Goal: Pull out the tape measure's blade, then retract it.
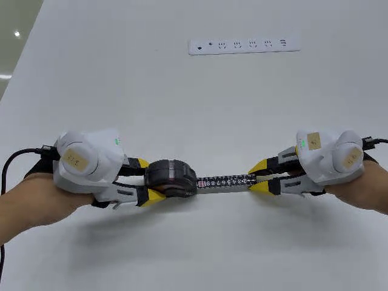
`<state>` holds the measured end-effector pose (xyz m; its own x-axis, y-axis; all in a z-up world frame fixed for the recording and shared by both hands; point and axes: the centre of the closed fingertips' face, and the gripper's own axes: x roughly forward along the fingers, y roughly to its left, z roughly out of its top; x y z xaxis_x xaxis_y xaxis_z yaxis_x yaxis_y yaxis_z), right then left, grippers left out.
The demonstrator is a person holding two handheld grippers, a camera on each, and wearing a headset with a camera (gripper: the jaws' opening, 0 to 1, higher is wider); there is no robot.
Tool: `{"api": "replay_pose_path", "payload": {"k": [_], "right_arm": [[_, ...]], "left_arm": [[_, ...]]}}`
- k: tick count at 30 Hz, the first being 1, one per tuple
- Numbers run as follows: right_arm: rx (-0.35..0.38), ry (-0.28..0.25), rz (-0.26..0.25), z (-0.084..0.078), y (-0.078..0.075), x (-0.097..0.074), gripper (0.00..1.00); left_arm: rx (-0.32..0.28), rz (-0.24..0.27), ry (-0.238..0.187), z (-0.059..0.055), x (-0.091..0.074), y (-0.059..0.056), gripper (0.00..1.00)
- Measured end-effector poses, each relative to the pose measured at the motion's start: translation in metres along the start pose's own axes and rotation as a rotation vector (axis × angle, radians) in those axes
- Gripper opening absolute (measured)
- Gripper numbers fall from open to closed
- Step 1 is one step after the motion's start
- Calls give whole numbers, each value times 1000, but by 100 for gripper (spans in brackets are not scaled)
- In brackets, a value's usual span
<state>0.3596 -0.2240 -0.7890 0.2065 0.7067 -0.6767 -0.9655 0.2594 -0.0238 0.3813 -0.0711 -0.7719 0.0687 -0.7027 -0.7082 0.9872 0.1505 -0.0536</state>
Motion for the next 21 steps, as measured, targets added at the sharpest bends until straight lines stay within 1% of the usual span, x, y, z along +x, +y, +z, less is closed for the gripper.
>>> {"api": "replay_pose_path", "payload": {"k": [13, 14, 15, 18, 20, 21], "right_arm": [[15, 30, -20, -16, 0, -16, 10], [12, 36, -23, -16, 0, -17, 10], [-8, 49, -25, -16, 0, -19, 10], [-13, 44, -21, -13, -1, -21, 10], [-19, 65, -21, -18, -2, -22, 10], [-15, 65, -21, -19, -3, -23, 10]], "left_arm": [[5, 3, 5, -1, 0, 0, 25], [3, 3, 6, -1, 0, 0, 25], [-2, 3, 8, -1, 0, 0, 25], [2, 5, 11, -1, -1, 0, 25], [3, 5, 10, -1, 0, 0, 25], [4, 6, 11, -1, 0, 0, 25]]}}
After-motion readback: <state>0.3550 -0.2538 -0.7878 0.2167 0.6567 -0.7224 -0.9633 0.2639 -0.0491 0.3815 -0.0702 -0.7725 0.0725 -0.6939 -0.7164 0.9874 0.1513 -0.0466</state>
